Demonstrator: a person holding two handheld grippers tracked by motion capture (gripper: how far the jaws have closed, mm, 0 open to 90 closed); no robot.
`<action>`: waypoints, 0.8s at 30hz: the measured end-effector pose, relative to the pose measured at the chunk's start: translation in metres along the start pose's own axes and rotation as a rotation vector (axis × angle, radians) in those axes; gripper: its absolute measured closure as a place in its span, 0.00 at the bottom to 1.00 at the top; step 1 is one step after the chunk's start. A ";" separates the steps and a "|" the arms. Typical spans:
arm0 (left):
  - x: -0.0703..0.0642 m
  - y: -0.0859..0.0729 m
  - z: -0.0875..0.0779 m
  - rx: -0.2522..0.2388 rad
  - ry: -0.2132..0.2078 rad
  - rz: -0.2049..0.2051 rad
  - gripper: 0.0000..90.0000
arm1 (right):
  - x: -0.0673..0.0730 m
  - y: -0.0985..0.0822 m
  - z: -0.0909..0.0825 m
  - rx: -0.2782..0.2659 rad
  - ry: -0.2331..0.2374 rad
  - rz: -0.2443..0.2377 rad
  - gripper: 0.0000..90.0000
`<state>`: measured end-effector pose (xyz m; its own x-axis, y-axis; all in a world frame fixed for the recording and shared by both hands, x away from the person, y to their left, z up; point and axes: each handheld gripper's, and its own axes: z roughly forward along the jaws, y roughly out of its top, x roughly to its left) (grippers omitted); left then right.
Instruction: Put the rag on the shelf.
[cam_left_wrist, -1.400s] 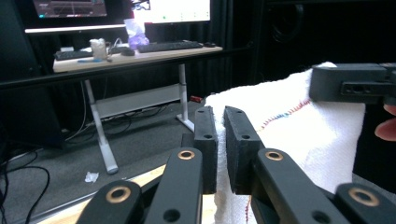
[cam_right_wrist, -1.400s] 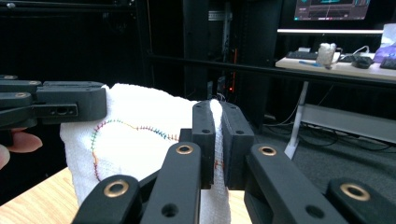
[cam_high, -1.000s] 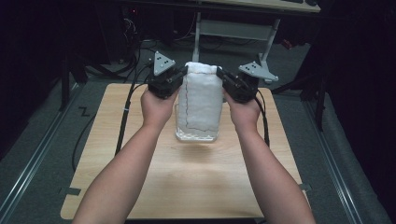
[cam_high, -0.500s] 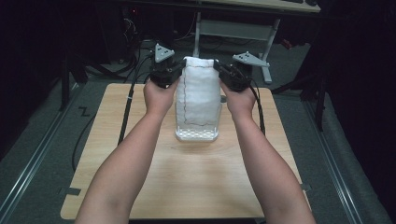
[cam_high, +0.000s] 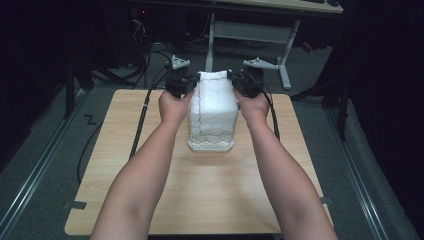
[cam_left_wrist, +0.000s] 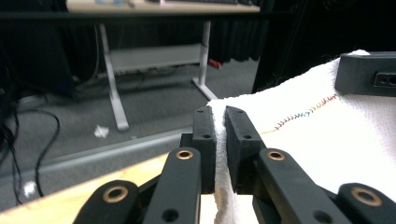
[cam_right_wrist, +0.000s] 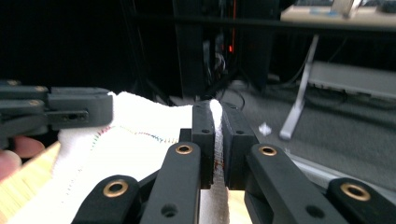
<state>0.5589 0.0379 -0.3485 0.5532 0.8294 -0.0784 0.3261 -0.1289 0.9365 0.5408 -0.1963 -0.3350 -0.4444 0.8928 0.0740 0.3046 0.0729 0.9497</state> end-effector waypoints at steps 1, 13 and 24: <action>0.000 -0.002 0.002 0.011 0.011 0.012 0.92 | 0.000 -0.002 0.004 0.020 -0.004 -0.004 0.95; 0.004 -0.011 0.002 0.021 0.017 -0.038 0.65 | -0.005 -0.017 0.022 0.143 0.004 0.021 0.73; 0.003 -0.009 -0.012 0.035 0.005 -0.012 0.63 | 0.004 -0.018 0.015 0.123 0.010 -0.008 0.69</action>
<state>0.5482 0.0477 -0.3533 0.5455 0.8335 -0.0875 0.3588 -0.1379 0.9232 0.5458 -0.1874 -0.3559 -0.4559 0.8873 0.0699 0.4015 0.1349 0.9059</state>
